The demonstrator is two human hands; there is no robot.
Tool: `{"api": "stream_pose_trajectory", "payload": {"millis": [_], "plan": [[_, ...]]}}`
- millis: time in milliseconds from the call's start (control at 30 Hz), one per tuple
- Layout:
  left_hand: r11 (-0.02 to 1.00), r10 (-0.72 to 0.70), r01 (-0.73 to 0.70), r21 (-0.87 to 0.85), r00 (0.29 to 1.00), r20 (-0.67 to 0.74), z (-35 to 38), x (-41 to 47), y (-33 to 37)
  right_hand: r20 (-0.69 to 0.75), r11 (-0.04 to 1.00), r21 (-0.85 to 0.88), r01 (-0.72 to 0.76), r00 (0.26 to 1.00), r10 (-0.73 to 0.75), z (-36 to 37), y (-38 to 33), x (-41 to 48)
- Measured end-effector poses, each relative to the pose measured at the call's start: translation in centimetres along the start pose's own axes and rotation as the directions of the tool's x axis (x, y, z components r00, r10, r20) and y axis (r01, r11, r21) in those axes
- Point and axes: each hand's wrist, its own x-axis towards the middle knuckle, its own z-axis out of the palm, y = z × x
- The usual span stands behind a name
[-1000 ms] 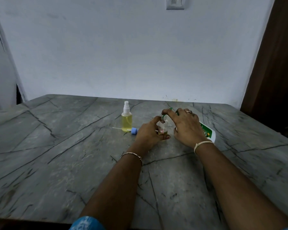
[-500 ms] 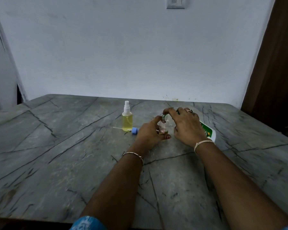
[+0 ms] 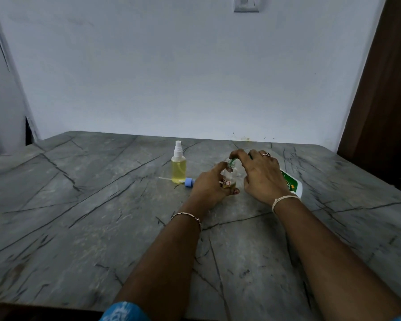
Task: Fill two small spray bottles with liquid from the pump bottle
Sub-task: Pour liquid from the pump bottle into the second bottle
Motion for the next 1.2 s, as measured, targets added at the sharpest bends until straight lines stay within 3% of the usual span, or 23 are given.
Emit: {"api": "stream_pose_trajectory", "payload": {"millis": [1200], "plan": [[1.000,0.008,-0.008,-0.005,1.000,-0.004,-0.13,-0.15,-0.01,-0.002,1.000,0.005,0.019,1.000,-0.019,0.16,0.35,-0.20]]}}
